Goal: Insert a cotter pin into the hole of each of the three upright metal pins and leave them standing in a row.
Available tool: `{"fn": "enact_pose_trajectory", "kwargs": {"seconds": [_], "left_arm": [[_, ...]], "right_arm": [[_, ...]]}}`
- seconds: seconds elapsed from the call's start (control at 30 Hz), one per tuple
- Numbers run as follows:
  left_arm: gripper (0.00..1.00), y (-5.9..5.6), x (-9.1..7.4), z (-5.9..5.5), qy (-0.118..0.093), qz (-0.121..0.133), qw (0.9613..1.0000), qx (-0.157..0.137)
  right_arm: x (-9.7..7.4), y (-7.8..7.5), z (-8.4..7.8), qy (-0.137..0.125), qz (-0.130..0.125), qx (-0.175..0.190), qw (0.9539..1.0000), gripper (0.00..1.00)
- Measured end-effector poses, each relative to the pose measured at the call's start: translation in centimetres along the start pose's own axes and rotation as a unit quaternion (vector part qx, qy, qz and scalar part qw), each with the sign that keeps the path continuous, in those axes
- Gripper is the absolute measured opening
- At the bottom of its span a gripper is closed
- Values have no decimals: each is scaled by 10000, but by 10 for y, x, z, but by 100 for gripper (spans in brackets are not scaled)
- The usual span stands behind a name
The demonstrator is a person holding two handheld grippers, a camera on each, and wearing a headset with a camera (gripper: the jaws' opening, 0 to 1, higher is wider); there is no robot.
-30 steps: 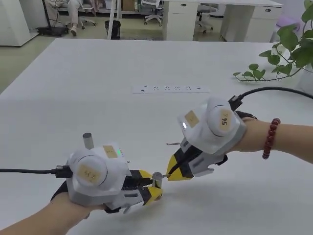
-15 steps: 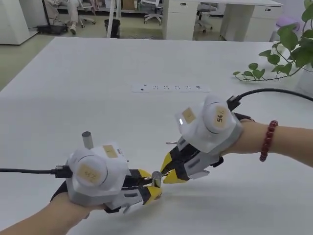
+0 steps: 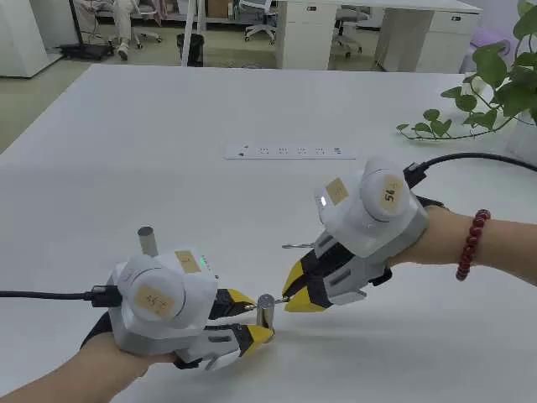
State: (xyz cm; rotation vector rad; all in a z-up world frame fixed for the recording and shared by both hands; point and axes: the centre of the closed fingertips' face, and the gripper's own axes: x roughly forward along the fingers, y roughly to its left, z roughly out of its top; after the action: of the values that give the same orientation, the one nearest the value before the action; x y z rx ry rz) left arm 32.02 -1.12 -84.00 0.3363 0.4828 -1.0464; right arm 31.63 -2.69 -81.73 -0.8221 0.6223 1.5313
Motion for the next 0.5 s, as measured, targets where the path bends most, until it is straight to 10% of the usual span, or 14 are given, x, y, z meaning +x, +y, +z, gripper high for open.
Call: {"fn": "enact_pose_trajectory", "kwargs": {"seconds": [0.5], "left_arm": [[11, -4, 3, -2, -17, -88, 9999, -59]], "right_arm": [[6, 2, 6, -2, 28, -171, 9999, 5]]}}
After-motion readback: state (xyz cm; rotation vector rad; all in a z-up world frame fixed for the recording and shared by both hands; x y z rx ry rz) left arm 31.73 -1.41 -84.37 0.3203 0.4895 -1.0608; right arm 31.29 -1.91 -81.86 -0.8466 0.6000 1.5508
